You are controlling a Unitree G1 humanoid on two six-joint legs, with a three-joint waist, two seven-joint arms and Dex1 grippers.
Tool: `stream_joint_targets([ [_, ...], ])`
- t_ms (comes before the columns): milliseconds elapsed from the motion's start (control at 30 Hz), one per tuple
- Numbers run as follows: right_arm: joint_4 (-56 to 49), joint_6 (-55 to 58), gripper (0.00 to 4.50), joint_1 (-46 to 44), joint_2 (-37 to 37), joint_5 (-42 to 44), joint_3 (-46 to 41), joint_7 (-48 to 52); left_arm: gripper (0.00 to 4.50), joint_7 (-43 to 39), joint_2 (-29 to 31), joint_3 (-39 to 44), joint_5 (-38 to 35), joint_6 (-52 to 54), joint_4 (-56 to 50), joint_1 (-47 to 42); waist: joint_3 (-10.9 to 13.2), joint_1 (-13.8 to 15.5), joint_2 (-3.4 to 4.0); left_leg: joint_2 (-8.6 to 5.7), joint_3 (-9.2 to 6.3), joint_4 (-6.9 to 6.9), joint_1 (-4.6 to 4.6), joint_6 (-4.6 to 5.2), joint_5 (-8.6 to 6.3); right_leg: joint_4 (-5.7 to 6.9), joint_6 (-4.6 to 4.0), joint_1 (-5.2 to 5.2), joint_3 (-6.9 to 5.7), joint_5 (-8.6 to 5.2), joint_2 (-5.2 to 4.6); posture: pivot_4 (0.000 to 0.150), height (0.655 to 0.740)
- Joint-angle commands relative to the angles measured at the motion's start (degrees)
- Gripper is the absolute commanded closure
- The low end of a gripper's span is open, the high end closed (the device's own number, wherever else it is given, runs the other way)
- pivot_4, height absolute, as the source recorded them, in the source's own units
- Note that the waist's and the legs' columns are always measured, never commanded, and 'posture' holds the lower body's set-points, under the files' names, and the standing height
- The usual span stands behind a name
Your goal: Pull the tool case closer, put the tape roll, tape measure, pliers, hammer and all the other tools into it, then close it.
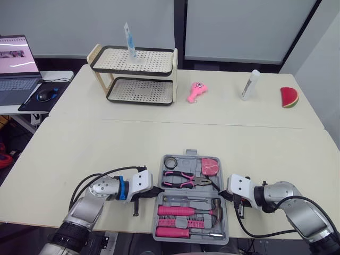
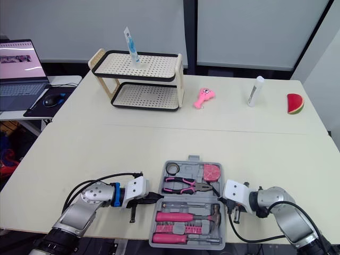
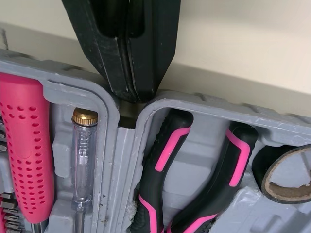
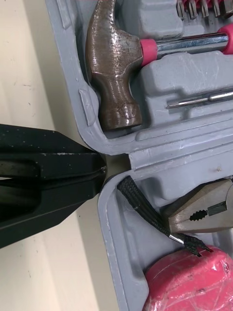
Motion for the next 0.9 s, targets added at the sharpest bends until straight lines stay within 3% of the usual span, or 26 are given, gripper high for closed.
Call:
stream_joint_targets([
  [33, -3.5, -0.7, 4.48, -0.1, 0.9, 1.5, 1.9, 1.4, 4.50, 0.1, -1.5, -2.1, -1.2, -0.6, -3.6, -0.3, 0.0, 0.0, 0.00, 0.00, 0.00, 0.00, 0.00, 0.00, 0.00, 0.00, 0.00, 0.00, 0.00, 0.00, 0.00, 0.150, 0.7350],
  [900, -0.8, -1.6, 4.48, -2.5, 2.0, 0.8, 0.5, -0.2, 4.50, 2.6, -3.7, -3.2, 1.6, -4.7, 2.6, -4.2, 0.0, 0.1, 0.00, 0.00, 0.00, 0.01, 0.08, 0.00, 0.00, -0.03, -0.01, 0.08, 0.01, 0.01, 0.00, 0.150, 0.7350],
])
